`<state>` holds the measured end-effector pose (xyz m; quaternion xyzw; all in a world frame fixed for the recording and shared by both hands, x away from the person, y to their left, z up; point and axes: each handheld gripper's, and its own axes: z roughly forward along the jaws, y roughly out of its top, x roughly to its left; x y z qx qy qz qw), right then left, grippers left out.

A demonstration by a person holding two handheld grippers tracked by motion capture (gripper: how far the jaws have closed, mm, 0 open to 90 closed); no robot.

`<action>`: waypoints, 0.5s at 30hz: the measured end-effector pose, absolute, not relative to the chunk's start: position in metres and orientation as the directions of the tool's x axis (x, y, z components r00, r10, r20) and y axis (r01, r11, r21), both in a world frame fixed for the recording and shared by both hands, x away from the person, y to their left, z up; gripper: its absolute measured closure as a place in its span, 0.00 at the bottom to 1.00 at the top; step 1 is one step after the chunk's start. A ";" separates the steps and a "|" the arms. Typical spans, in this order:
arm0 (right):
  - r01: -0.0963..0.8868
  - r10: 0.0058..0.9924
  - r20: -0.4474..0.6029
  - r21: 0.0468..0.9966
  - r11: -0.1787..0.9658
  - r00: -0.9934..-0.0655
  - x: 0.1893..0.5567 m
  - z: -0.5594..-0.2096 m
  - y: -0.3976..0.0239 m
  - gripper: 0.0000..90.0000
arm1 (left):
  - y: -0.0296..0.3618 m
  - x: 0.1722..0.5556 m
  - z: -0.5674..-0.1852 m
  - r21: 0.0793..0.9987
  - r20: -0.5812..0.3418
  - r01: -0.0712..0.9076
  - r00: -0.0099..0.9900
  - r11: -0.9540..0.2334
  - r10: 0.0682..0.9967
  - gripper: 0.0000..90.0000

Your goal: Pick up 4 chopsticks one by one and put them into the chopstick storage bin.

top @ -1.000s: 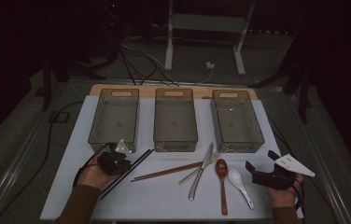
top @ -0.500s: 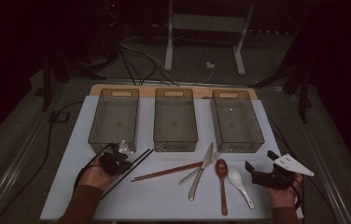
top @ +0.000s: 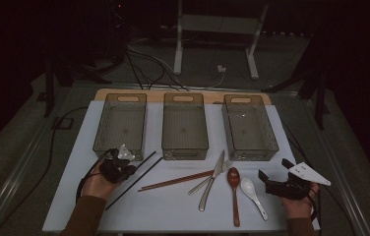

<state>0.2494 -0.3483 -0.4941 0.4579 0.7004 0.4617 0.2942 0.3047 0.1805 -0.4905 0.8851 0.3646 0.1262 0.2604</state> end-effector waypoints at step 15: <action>0.367 0.914 0.007 0.917 0.155 -0.405 0.249 -0.494 -0.349 0.00 | 0.194 0.303 -0.454 0.657 0.008 0.552 0.676 -0.513 0.737 0.98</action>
